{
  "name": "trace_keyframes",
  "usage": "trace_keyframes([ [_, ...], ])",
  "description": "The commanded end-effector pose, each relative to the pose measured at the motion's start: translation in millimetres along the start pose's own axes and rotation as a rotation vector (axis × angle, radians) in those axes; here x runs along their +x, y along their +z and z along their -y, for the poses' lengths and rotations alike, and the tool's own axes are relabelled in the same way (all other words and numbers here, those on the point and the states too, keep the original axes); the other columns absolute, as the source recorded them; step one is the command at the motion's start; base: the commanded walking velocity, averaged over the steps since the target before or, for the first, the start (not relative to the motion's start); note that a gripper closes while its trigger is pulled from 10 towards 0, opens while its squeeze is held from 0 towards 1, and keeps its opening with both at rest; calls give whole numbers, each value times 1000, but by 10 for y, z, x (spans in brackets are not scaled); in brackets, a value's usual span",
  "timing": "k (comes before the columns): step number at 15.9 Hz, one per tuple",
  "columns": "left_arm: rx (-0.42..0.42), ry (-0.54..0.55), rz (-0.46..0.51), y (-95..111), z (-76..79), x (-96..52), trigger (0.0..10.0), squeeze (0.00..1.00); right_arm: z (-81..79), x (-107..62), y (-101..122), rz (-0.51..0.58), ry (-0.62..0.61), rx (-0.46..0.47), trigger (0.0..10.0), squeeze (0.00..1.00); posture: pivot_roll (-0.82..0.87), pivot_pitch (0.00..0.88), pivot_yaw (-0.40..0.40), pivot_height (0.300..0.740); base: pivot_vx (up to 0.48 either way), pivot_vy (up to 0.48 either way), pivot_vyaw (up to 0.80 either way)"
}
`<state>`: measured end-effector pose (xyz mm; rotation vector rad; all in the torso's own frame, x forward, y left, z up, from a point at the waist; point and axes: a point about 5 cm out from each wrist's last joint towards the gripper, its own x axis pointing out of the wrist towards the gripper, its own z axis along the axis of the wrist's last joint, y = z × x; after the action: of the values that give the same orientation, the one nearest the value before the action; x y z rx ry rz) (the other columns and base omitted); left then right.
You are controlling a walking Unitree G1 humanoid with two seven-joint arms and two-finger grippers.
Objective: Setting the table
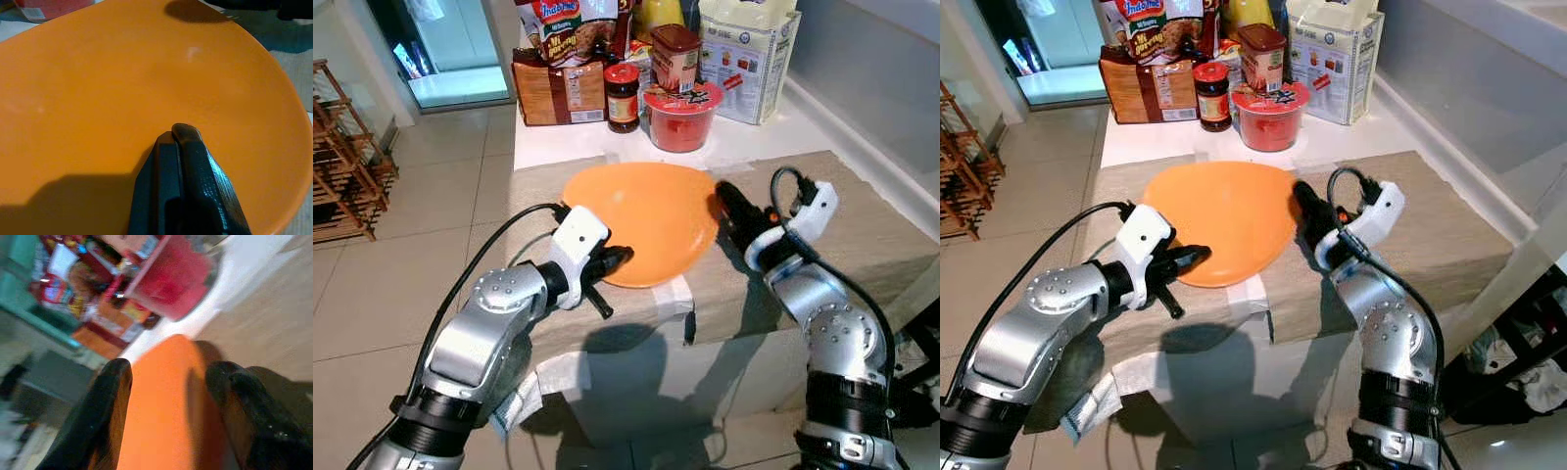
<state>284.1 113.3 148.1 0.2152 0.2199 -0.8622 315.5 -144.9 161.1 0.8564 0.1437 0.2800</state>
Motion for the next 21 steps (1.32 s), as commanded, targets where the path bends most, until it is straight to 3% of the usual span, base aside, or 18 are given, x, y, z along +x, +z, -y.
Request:
trace_keyframes([
  [1, -36, -47, -58, -144, 72, 12, 10000, 0, -109, 0, -10, -27, 77, 41, 10000, 0, -84, 12, 78, 740, 0, 0, 0],
  [4, -40, -61, -50, -133, 82, 18, 10000, 0, -148, 11, -102, -78, 98, 50, 10000, 0, -86, 10, 80, 740, 0, 0, 0],
  [7, -52, -72, -45, -142, 121, 12, 10000, 0, -3, 48, -188, -114, -20, -69, 10000, 0, -84, 8, 80, 740, 0, 0, 0],
  [8, -55, -75, -45, -146, 130, 9, 10000, 0, 25, 48, -193, -123, -39, -101, 10000, 1000, -81, 9, 79, 740, 0, 0, 0],
  [11, -64, -75, -43, -146, 130, 8, 10000, 0, 39, 45, -144, -101, -64, -184, 10000, 1000, -80, 13, 78, 740, 0, 0, 0],
  [15, -80, -80, -43, -188, 145, 17, 10000, 0, 107, 7, -55, -46, -113, -224, 10000, 1000, -87, 16, 76, 740, 0, 0, 0],
  [16, -86, -80, -42, -201, 151, 15, 10000, 0, 117, -1, -20, -28, -122, -236, 10000, 0, -90, 16, 76, 740, 0, 0, 0],
  [21, -79, -95, -25, -184, 184, 26, 10000, 0, 177, -36, 77, 10, -139, -267, 10000, 0, -96, 5, 77, 740, 0, 0, 0],
])
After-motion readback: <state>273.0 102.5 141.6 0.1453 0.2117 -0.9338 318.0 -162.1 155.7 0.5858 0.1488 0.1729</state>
